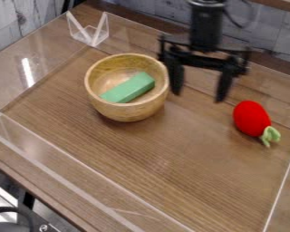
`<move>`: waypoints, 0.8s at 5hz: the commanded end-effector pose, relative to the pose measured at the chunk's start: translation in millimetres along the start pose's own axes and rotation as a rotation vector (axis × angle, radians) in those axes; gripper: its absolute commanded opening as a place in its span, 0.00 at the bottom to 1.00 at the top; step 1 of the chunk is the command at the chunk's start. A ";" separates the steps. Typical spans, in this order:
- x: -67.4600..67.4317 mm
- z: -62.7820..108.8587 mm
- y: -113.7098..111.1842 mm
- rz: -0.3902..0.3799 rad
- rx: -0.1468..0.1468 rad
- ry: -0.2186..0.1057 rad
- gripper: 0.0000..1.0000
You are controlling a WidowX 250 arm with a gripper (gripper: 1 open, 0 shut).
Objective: Move the red fruit to the left side of the table
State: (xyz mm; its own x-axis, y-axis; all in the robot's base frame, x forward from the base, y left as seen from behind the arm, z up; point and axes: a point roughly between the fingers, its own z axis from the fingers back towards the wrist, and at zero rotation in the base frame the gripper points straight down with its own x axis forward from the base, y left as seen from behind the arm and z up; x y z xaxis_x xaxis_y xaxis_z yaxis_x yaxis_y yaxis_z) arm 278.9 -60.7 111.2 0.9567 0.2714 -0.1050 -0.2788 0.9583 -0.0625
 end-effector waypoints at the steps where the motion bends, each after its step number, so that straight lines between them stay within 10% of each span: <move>1: 11.4 11.1 -27.3 0.124 -0.072 -0.072 1.00; 4: 30.8 -18.9 -56.9 0.211 -0.161 -0.129 1.00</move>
State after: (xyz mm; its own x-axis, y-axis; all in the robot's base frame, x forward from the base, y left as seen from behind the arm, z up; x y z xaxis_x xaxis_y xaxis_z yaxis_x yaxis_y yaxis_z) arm 317.9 -108.8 80.4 0.8764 0.4800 -0.0401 -0.4788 0.8591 -0.1809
